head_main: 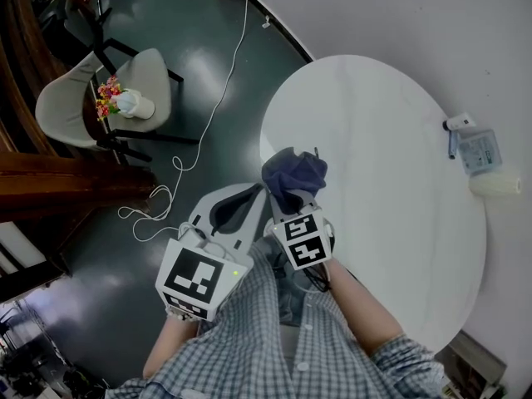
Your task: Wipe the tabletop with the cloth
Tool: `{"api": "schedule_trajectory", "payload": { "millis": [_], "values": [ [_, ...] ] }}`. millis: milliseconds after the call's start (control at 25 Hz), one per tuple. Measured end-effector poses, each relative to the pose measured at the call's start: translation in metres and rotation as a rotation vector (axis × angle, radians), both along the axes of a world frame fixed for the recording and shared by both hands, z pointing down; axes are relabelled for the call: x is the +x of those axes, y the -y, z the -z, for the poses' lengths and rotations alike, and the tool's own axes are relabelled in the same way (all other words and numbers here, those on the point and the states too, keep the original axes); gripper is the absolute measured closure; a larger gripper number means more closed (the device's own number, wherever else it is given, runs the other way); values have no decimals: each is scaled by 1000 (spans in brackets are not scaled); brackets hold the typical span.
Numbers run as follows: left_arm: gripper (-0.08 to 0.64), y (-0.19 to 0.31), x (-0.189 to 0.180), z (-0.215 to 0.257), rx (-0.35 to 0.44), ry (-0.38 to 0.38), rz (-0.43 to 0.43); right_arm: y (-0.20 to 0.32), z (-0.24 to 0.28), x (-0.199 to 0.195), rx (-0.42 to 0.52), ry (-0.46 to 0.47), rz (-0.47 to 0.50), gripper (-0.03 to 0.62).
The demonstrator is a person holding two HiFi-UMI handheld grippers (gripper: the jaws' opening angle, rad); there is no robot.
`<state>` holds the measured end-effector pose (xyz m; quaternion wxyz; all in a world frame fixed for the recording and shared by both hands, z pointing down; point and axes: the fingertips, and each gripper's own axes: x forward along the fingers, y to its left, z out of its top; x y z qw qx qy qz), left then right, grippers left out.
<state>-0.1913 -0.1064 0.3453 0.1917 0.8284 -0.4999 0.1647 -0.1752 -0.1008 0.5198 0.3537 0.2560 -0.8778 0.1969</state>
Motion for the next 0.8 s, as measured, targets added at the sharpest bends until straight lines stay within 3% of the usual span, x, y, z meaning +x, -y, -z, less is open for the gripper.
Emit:
{"api": "schedule_trajectory", "payload": {
  "millis": [280, 560, 800],
  "values": [
    [555, -4, -9, 4, 13, -6, 28, 38, 0, -27, 29, -14, 4, 569],
    [555, -12, -6, 3, 14, -21, 30, 86, 3, -47, 129, -75, 37, 569],
    [555, -18, 2, -1, -2, -29, 6, 103, 4, -51, 137, -77, 34, 569]
  ]
}}
